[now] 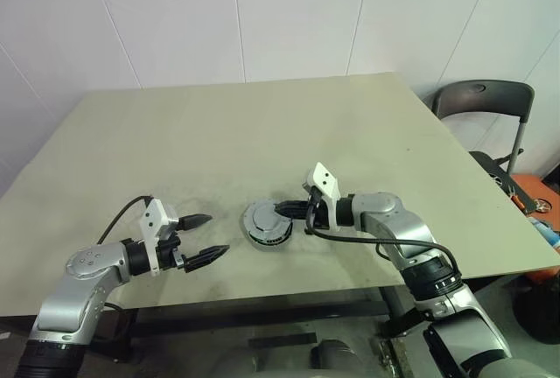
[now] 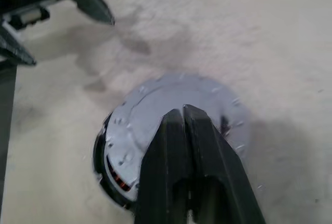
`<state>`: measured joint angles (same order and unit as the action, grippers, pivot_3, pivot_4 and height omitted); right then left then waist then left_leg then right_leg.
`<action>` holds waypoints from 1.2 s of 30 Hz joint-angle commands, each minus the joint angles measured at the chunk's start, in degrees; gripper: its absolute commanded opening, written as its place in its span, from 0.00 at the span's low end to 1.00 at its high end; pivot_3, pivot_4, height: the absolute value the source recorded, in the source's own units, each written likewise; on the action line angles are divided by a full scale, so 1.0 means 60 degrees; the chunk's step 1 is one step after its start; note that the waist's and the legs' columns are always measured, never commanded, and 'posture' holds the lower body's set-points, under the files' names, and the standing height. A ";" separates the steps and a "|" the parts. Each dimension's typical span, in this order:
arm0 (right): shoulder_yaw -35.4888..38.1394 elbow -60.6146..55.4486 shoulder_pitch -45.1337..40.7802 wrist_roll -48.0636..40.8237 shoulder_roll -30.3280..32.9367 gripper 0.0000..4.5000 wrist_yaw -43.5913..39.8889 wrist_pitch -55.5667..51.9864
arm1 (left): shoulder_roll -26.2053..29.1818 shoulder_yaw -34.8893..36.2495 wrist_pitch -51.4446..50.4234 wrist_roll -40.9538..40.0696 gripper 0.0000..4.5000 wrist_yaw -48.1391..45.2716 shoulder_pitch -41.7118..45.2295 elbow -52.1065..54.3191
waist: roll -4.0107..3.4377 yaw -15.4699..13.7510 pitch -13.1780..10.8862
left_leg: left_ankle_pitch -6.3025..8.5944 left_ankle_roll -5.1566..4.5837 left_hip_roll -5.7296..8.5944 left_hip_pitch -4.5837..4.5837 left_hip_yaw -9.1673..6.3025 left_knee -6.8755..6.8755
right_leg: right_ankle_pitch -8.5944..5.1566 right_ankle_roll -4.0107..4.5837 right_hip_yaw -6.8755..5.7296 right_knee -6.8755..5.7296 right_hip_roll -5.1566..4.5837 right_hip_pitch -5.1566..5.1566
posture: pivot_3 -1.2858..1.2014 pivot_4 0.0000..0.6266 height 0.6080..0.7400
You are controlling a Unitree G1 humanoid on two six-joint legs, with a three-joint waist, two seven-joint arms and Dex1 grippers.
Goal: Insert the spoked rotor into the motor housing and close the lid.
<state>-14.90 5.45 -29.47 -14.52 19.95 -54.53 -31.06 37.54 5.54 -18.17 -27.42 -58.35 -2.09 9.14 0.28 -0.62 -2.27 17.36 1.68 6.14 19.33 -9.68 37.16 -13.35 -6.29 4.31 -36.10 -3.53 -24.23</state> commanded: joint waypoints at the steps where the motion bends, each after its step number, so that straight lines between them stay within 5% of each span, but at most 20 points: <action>1: 0.0075 0.0075 -0.0280 -0.0043 -0.0159 0.27 0.0068 0.0082 | 0.0097 0.0220 0.0048 -0.0074 1.00 0.0075 0.0126 0.0324 | 0.0000 -0.0001 0.0000 | 0.0000 0.0000 0.0000 0.0000 0.0000 0.0000 | 0.0000 0.0000 0.0000 0.0000 0.0000 0.0000 | 0.52 0.00 1.00; 10: -0.0218 0.0949 -0.0645 0.0301 -0.0284 0.99 -0.0240 0.0688 | 0.0138 0.0254 -0.0063 -0.0130 1.00 0.0143 0.0085 0.0457 | -0.0002 0.0005 -0.0001 | 0.0000 0.0000 0.0001 0.0001 0.0001 0.0001 | 0.0000 0.0000 0.0000 -0.0001 0.0000 -0.0001 | 0.52 0.00 1.00; 36: -0.0897 0.2271 -0.1165 0.1452 -0.0515 0.99 -0.0858 0.2158 | 0.0141 0.0309 -0.0153 -0.0211 1.00 0.0354 -0.0086 0.0659 | -0.0002 0.0021 -0.0001 | 0.0000 0.0001 0.0000 0.0000 0.0001 -0.0002 | 0.0001 0.0001 0.0001 -0.0001 0.0002 -0.0003 | 0.52 0.00 1.00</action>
<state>-20.31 19.40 -34.59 -5.99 17.51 -59.85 -19.18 37.96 5.82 -19.50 -28.00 -56.24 -2.65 11.44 0.27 -0.49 -2.27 17.36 1.68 6.14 19.33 -9.68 37.15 -13.34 -6.28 4.31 -36.11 -3.52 -24.25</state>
